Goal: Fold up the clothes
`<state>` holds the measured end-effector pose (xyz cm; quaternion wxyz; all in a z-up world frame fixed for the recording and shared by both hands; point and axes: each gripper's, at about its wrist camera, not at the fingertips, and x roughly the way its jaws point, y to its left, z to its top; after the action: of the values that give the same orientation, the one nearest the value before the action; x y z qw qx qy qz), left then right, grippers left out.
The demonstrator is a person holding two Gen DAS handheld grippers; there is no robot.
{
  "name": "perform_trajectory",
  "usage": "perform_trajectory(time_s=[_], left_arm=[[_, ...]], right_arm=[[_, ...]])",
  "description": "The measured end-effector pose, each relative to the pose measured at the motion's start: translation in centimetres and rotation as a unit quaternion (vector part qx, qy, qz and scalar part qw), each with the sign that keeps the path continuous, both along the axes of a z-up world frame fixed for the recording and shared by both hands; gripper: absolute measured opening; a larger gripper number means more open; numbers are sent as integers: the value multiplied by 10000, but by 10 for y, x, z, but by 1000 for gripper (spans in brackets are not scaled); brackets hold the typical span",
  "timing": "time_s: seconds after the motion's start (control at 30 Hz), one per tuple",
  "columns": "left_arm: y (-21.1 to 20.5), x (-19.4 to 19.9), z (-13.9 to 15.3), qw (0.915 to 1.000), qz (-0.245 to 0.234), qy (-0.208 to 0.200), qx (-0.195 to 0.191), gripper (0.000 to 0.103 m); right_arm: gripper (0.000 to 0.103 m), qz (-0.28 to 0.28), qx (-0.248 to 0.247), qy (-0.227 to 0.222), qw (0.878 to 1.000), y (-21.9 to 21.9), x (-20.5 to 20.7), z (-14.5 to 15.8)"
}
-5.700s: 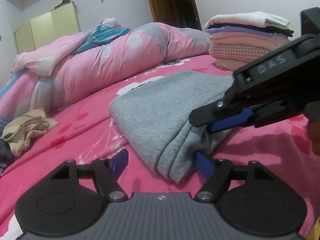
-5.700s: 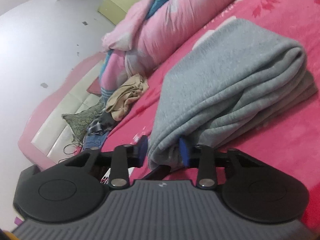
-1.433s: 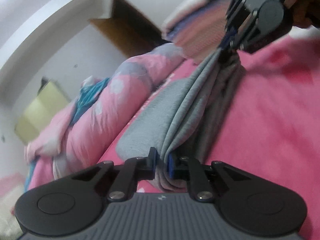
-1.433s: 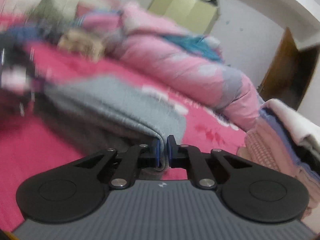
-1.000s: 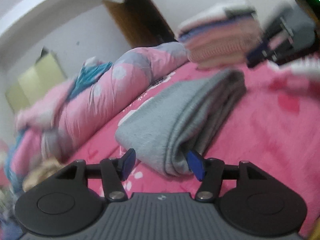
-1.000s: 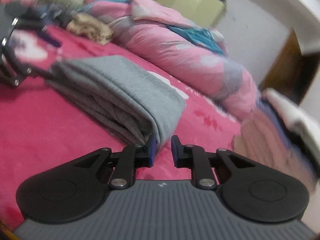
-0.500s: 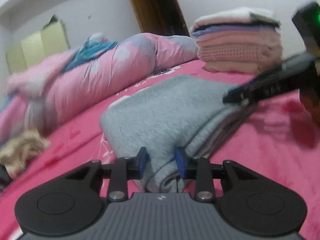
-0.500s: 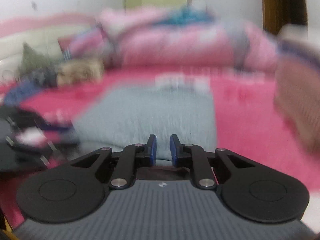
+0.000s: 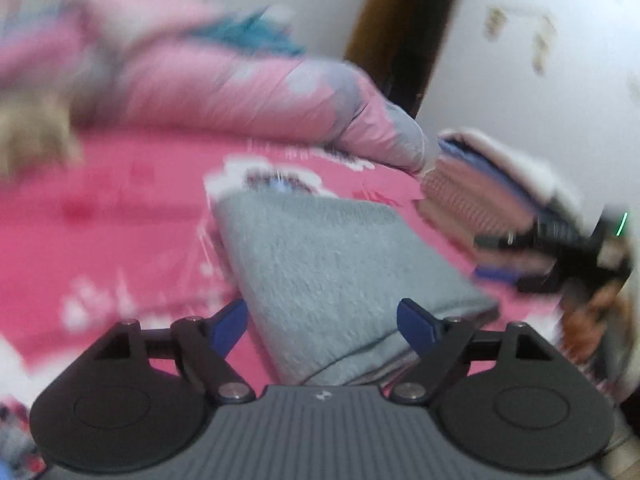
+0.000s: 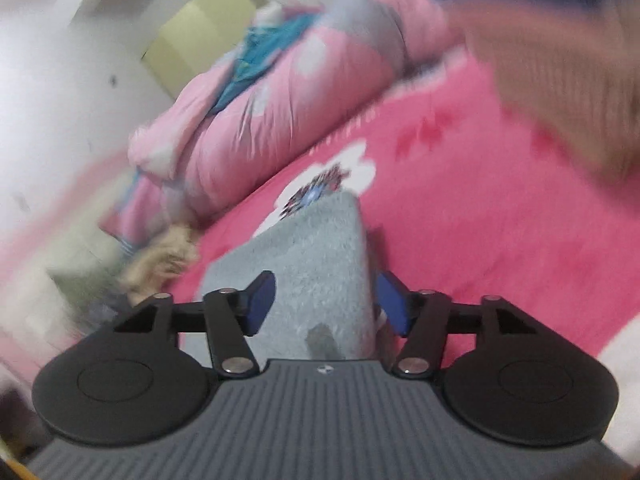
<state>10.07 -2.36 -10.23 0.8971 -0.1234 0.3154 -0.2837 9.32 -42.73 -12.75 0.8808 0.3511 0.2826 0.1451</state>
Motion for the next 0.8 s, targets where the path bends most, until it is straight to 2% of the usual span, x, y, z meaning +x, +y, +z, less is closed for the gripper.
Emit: perform_trajectory(time_s=[0.07,0.13,0.27,0.4,0.47,0.57,0.6,0.63,0.73,0.8], left_arm=[[7,23,-13,9973,-145,659,-288,81],[8,36,-25,9939,-267,998,-378,80],[6,55,-39,9880,-434,1282,-750,80],[0,69,-47,9825,-516,1475,-1018,81],[-4,73,-48,9806,-526,1536,-1101,76],[-6,69,-41,9804,-597,1522,-1102,65],[-6,68,-38,9802,-620,1500,-1131,62],[-3,67,-35,9793,-643,1502,-1194,58],[2,60,-27,9762,-781,1500,-1355,53],[4,47,-19,9776,-916,1406,-1269,53]], right_arm=[[79,452,452,582,9963,-3,19,-14],[82,807,506,1192,9883,4,32,-28],[94,1118,516,1292,9839,10,47,-33],[96,1310,598,1303,9810,18,67,-40],[96,1369,659,1281,9800,22,75,-42],[80,1400,473,1207,9816,33,74,-34],[67,1384,460,1191,9821,33,69,-32],[60,1366,479,1174,9825,33,63,-29],[53,1317,522,1100,9838,33,45,-21],[52,1305,540,1040,9845,36,31,-14]])
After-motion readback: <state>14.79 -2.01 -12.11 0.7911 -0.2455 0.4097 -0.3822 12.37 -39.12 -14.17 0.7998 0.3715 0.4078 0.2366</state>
